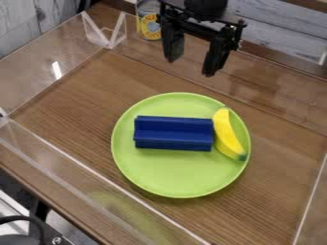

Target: Put the blue object in the green plate

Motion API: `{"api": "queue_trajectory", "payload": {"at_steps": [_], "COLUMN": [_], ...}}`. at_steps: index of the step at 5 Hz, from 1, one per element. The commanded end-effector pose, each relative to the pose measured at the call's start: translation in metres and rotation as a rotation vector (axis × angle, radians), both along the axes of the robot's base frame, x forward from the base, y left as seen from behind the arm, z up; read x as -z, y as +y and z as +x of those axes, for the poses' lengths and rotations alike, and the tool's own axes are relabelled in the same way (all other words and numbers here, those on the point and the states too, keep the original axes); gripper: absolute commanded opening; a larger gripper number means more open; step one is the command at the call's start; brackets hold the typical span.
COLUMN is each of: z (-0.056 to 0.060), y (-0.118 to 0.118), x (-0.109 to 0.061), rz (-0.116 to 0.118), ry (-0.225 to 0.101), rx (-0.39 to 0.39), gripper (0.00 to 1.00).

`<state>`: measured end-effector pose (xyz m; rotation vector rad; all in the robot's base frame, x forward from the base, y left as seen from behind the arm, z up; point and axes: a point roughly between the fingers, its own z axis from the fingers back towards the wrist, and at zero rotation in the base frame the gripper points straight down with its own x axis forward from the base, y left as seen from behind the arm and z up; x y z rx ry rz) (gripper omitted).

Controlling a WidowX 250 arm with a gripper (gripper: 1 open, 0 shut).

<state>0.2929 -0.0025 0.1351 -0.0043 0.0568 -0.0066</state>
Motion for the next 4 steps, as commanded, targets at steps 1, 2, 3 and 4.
{"api": "queue_trajectory", "payload": {"at_steps": [1, 2, 3, 4], "z": [-0.005, -0.014, -0.024, -0.029], "y": [0.004, 0.009, 0.011, 0.014], "x": [0.005, 0.009, 0.013, 0.015], "rz": [0.004, 0.007, 0.007, 0.012], "ry": [-0.008, -0.023, -0.042, -0.053], "rx": [0.06, 0.157, 0.306, 0.386], "gripper": [1.0, 1.0, 1.0, 1.0]}}
